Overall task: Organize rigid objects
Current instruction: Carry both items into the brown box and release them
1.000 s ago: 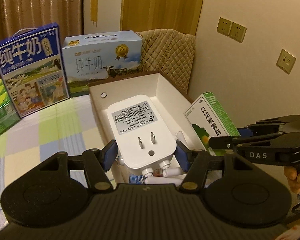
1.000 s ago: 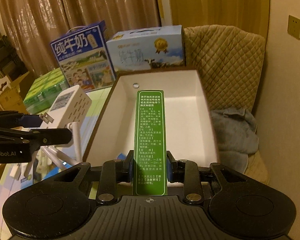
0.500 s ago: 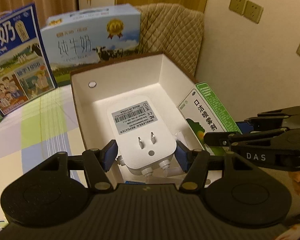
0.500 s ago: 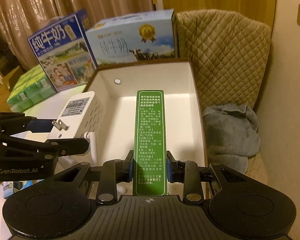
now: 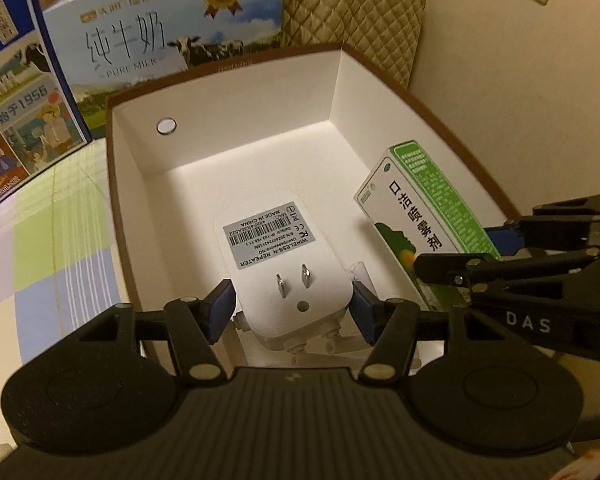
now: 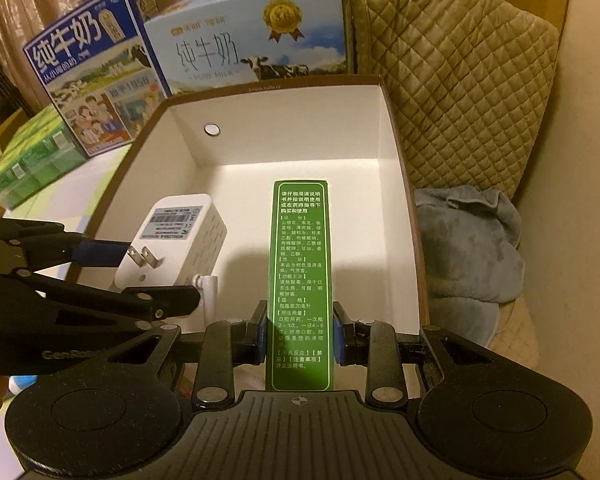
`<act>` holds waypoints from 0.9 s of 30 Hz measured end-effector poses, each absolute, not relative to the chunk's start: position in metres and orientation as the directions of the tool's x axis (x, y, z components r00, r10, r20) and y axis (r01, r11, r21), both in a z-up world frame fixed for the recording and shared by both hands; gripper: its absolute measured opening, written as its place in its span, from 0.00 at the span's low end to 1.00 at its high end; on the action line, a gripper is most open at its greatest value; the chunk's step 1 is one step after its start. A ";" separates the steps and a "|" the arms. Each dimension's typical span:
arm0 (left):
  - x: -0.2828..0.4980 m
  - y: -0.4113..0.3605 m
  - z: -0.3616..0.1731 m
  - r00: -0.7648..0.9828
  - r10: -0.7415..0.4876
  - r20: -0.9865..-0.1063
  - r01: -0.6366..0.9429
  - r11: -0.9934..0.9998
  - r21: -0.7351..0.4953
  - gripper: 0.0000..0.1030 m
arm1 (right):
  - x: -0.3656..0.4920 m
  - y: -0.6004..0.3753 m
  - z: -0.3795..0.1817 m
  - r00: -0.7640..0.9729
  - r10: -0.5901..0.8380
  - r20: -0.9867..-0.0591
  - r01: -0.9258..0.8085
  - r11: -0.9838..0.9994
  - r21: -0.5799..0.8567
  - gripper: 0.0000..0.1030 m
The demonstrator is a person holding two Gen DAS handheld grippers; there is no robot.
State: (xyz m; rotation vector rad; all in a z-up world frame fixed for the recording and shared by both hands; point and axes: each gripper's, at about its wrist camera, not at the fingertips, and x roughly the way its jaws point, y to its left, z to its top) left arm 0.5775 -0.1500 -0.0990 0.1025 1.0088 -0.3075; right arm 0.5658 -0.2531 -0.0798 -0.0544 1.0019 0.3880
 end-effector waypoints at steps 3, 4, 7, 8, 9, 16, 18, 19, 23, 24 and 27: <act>0.583 -0.152 -0.105 0.479 -0.198 -0.855 0.306 0.951 -0.048 0.57 | 0.570 -0.252 -0.085 0.469 0.284 -0.836 -0.338 0.932 0.127 0.26; 0.583 -0.154 -0.106 0.483 -0.189 -0.855 0.313 0.949 -0.033 0.57 | 0.572 -0.251 -0.086 0.467 0.283 -0.838 -0.338 0.933 0.126 0.26; 0.584 -0.157 -0.107 0.487 -0.175 -0.856 0.326 0.945 -0.007 0.56 | 0.574 -0.250 -0.090 0.461 0.281 -0.842 -0.338 0.933 0.126 0.26; 0.585 -0.156 -0.107 0.487 -0.172 -0.856 0.326 0.945 -0.005 0.56 | 0.574 -0.249 -0.091 0.460 0.277 -0.843 -0.336 0.934 0.124 0.26; 0.585 -0.156 -0.107 0.486 -0.171 -0.857 0.326 0.945 -0.004 0.56 | 0.574 -0.249 -0.091 0.460 0.277 -0.843 -0.335 0.934 0.124 0.26; 0.586 -0.151 -0.104 0.483 -0.179 -0.857 0.316 0.949 -0.021 0.57 | 0.575 -0.249 -0.093 0.460 0.281 -0.843 -0.329 0.935 0.132 0.26; 0.585 -0.150 -0.103 0.483 -0.181 -0.857 0.316 0.948 -0.022 0.57 | 0.575 -0.249 -0.093 0.467 0.298 -0.833 -0.329 0.932 0.149 0.26; 0.585 -0.150 -0.102 0.483 -0.181 -0.857 0.316 0.949 -0.022 0.57 | 0.575 -0.250 -0.092 0.475 0.306 -0.825 -0.328 0.932 0.157 0.26; 0.582 -0.151 -0.100 0.482 -0.183 -0.857 0.318 0.948 -0.024 0.57 | 0.576 -0.248 -0.089 0.491 0.291 -0.821 -0.333 0.934 0.132 0.29; 0.582 -0.151 -0.100 0.482 -0.186 -0.856 0.319 0.948 -0.026 0.57 | 0.575 -0.248 -0.088 0.493 0.292 -0.819 -0.337 0.933 0.130 0.30; 0.579 -0.150 -0.099 0.479 -0.192 -0.857 0.318 0.947 -0.035 0.57 | 0.574 -0.251 -0.086 0.492 0.298 -0.818 -0.337 0.932 0.137 0.34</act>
